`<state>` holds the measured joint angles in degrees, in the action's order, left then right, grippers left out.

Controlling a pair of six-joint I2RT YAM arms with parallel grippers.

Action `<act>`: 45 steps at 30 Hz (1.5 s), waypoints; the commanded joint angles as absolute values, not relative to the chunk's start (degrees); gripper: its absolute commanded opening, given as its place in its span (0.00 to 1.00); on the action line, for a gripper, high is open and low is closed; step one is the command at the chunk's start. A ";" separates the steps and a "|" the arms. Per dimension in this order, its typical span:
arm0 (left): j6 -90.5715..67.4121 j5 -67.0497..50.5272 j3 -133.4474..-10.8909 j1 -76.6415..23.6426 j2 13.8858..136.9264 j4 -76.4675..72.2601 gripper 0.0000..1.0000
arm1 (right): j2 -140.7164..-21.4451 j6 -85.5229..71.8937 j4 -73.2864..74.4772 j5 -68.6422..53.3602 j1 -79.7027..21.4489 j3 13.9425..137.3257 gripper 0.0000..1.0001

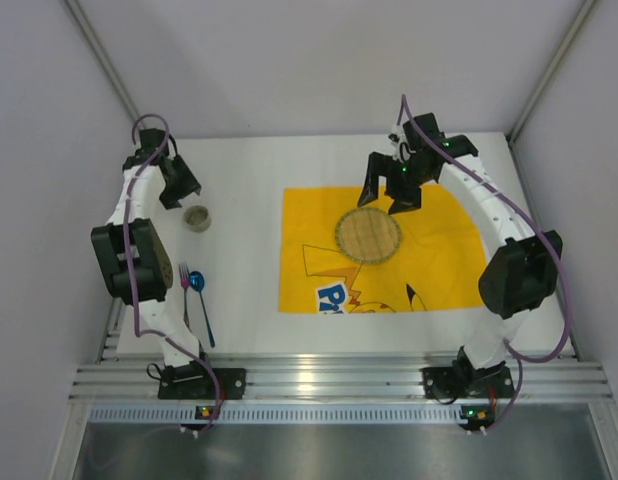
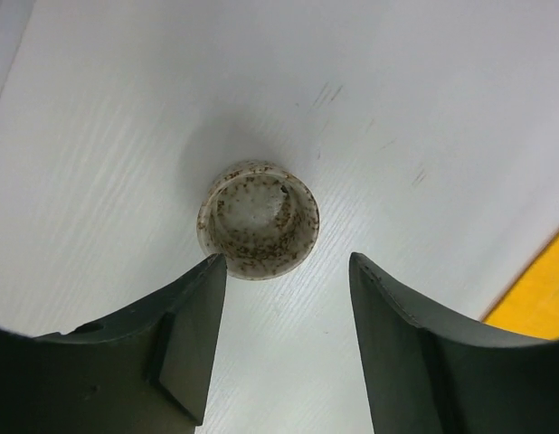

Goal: Set the dinner table for one person

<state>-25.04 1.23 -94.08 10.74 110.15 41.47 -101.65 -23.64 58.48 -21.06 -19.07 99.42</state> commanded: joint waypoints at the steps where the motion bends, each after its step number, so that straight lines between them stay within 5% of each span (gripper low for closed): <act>1: -24.35 2.55 -93.43 11.07 107.67 40.78 0.62 | -100.99 -23.73 59.68 -20.30 -20.04 99.49 0.90; 23: -24.70 4.31 -90.53 13.80 112.41 40.78 0.56 | -97.12 -22.85 59.59 -19.07 -20.04 92.81 0.90; 36: -24.70 1.41 -90.79 13.98 118.30 38.76 0.21 | -97.82 -22.67 59.68 -18.63 -20.04 92.99 0.90; 40: -24.35 -1.74 -91.05 13.98 118.22 38.76 0.01 | -99.31 -23.46 59.59 -19.86 -20.13 95.35 0.90; 45: -24.18 -4.92 -91.67 12.22 114.79 38.58 0.00 | -105.28 -24.96 58.89 -24.34 -23.63 107.36 0.90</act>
<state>-25.10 -1.76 -90.26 13.52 117.91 39.88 -103.00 -23.90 60.88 -20.64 -20.60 98.87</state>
